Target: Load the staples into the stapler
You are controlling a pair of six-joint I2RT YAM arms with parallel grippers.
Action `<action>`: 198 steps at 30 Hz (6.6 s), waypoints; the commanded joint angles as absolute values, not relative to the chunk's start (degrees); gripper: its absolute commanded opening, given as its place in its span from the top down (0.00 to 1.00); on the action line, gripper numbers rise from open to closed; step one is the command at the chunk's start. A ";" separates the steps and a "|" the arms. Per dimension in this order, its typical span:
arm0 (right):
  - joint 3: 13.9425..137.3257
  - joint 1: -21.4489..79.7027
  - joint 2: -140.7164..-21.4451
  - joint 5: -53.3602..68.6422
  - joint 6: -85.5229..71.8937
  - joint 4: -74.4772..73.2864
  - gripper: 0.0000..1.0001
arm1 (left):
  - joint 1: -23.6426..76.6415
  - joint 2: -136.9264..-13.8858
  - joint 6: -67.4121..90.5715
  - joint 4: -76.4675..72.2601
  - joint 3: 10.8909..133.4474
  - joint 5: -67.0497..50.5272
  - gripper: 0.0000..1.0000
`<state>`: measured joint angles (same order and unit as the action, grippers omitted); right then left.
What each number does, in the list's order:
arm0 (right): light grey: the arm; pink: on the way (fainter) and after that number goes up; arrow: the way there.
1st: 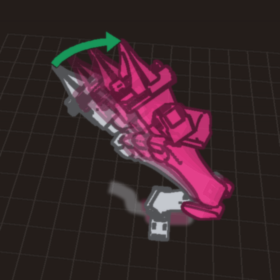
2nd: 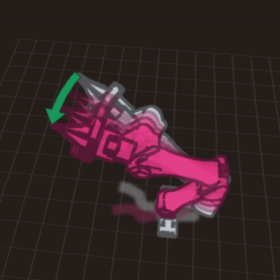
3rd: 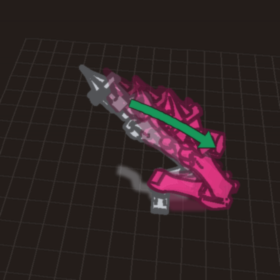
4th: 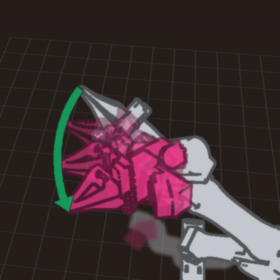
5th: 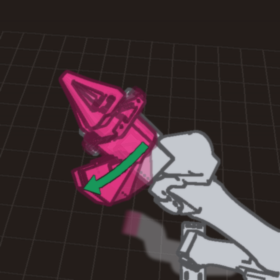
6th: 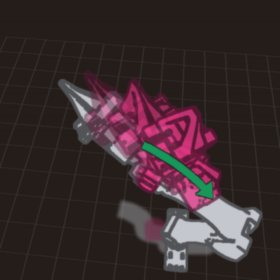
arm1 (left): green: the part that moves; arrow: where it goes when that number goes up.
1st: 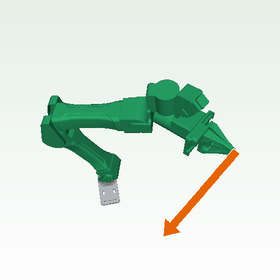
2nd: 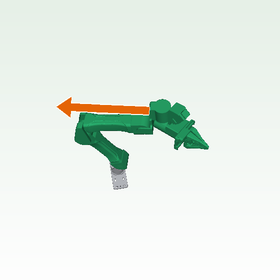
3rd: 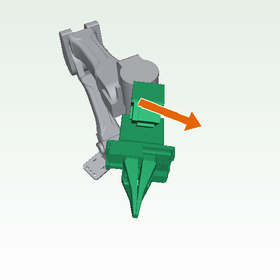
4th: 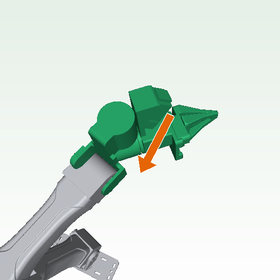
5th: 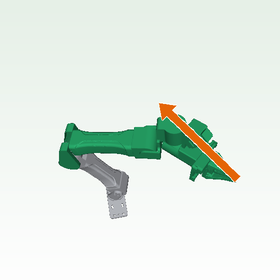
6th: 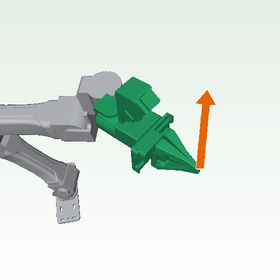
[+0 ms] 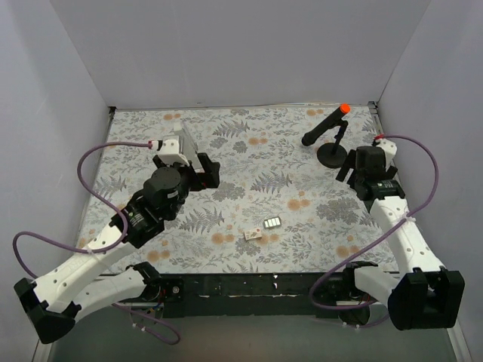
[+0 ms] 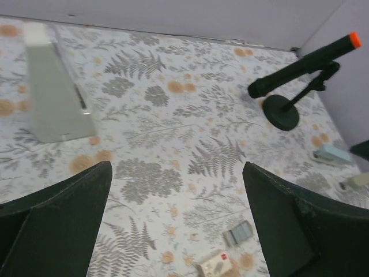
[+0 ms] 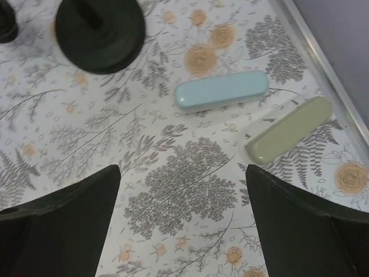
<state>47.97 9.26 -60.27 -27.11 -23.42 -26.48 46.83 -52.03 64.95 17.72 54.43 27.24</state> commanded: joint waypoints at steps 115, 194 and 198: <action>41.67 26.37 -73.32 28.33 3.97 12.74 0.09 | 44.48 -57.47 18.67 5.71 37.08 -12.74 0.02; 9.67 26.37 -37.43 23.36 -4.58 37.78 0.15 | 38.41 -94.67 -0.36 27.17 69.35 -35.32 1.00; 11.94 26.37 -40.77 32.33 -4.22 38.76 0.14 | 37.97 -88.52 4.65 23.30 65.84 -38.49 1.00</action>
